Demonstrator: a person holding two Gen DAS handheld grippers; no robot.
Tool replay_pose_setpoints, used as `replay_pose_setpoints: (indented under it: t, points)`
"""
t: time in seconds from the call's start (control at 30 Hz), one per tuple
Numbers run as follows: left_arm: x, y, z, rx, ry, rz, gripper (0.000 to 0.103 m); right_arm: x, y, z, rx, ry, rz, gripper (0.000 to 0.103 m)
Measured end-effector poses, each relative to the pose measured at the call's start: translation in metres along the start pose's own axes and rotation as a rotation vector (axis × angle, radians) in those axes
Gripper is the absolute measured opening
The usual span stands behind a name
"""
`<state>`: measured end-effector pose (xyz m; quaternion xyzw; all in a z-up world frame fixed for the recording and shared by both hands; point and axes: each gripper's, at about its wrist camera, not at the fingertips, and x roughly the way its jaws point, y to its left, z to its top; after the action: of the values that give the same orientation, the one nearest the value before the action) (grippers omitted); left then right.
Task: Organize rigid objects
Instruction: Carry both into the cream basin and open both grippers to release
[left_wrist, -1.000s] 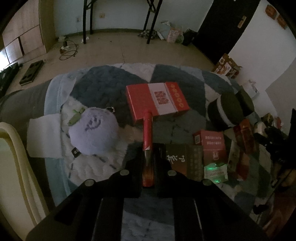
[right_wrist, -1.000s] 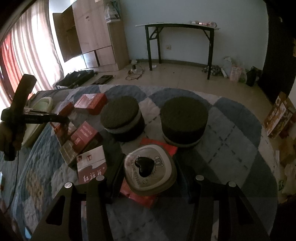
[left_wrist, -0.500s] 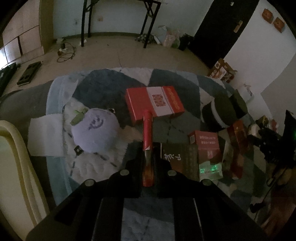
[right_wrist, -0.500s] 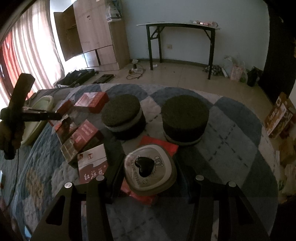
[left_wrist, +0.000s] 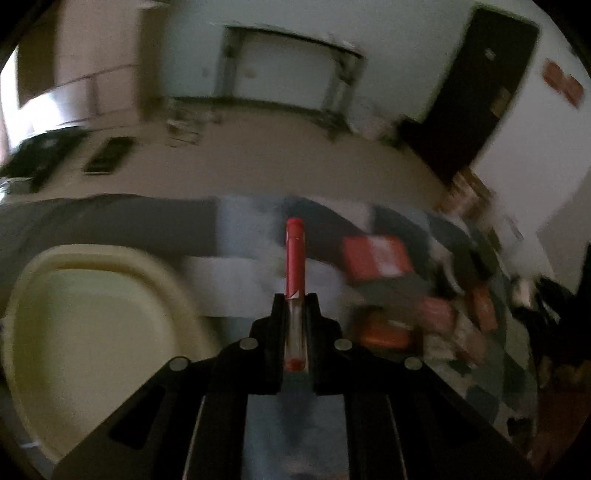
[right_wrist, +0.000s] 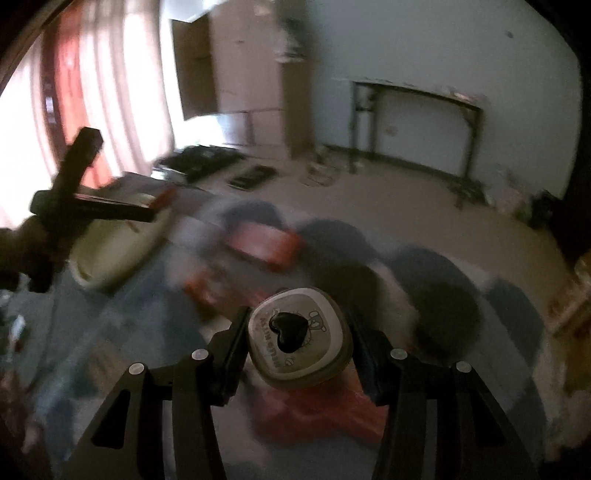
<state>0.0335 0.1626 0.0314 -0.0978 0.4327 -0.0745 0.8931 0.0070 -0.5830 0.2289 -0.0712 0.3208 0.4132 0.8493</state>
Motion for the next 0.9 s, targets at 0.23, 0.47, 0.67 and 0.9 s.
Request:
replay_pose_setpoints:
  t: [0.23, 0.47, 0.67, 0.9]
  points:
    - [-0.027, 0.105, 0.001, -0.032, -0.011, 0.242, 0.011, 0.081, 0.136, 0.068, -0.138, 0.051, 0.276, 0.050]
    - [-0.004, 0.172, -0.023, -0.178, 0.055, 0.239, 0.011, 0.183, 0.251, 0.060, -0.229, 0.130, 0.360, 0.050]
    - [0.024, 0.192, -0.041, -0.204, 0.167, 0.237, 0.011, 0.239, 0.306, 0.047, -0.280, 0.194, 0.333, 0.050]
    - [0.039, 0.208, -0.038, -0.222, 0.181, 0.228, 0.011, 0.283, 0.313, 0.043, -0.257, 0.232, 0.251, 0.050]
